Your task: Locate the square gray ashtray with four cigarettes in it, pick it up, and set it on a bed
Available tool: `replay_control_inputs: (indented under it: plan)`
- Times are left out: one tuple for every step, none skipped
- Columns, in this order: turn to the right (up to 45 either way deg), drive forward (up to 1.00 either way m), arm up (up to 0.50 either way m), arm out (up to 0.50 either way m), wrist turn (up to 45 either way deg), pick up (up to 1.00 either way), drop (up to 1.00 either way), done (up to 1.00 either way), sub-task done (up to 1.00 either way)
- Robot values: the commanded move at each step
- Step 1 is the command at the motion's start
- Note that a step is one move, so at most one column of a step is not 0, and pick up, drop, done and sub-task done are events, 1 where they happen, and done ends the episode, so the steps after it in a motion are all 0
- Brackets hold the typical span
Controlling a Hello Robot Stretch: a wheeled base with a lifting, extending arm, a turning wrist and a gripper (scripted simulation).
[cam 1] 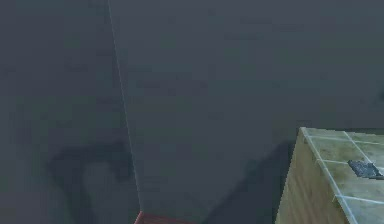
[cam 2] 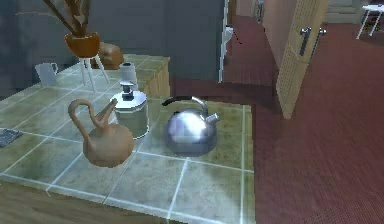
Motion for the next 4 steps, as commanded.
replay_control_inputs:
  plan:
    - [6.0, 0.0, 0.0, 0.0, 0.0, 0.0, 0.0, 0.0, 0.0]
    - [0.0, 0.55, 0.0, 0.0, 0.0, 0.0, 0.0, 0.0, 0.0]
    - [-15.0, 0.0, 0.0, 0.0, 0.0, 0.0, 0.0, 0.0, 0.0]
    - [0.0, 0.0, 0.5, 0.0, 0.0, 0.0, 0.0, 0.0, 0.0]
